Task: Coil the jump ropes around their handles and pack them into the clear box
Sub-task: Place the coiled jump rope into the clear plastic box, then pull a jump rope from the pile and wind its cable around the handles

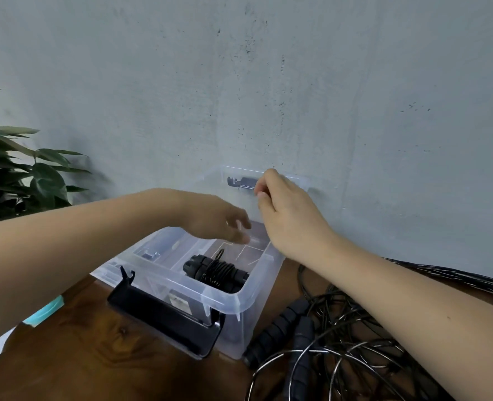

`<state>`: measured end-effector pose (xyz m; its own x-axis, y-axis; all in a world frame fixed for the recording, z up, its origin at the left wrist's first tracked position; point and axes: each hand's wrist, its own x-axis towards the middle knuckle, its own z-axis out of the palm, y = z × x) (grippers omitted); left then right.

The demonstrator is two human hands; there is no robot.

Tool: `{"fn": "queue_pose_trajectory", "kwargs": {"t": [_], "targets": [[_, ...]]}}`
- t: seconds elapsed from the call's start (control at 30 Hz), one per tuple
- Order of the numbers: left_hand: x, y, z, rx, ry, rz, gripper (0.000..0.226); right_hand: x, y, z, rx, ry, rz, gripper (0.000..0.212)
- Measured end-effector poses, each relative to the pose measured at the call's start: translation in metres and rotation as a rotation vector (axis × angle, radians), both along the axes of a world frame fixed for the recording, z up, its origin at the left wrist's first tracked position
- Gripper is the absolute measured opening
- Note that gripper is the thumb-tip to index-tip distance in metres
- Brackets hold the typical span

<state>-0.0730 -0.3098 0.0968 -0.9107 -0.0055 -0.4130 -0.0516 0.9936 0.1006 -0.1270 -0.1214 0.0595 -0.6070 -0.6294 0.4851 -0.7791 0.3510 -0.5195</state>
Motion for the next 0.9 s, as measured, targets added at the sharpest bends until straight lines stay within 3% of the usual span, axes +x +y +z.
{"fn": "queue_pose_trajectory", "kwargs": {"t": [0.23,0.43,0.63,0.9], "targets": [[0.037,0.03,0.036,0.207,0.392,0.036,0.044,0.018,0.043,0.02,-0.055,-0.097,-0.056,0.023],[0.071,0.09,0.048,0.427,0.627,0.001,0.027,0.044,0.134,0.029,0.058,-0.186,-0.141,0.024],[0.094,0.17,0.029,0.584,0.628,-0.181,0.023,0.086,0.241,0.026,0.147,-0.242,-0.266,0.017],[0.095,0.293,-0.011,0.689,0.46,-0.387,0.023,0.14,0.368,0.013,0.198,-0.292,-0.499,0.01]]}}
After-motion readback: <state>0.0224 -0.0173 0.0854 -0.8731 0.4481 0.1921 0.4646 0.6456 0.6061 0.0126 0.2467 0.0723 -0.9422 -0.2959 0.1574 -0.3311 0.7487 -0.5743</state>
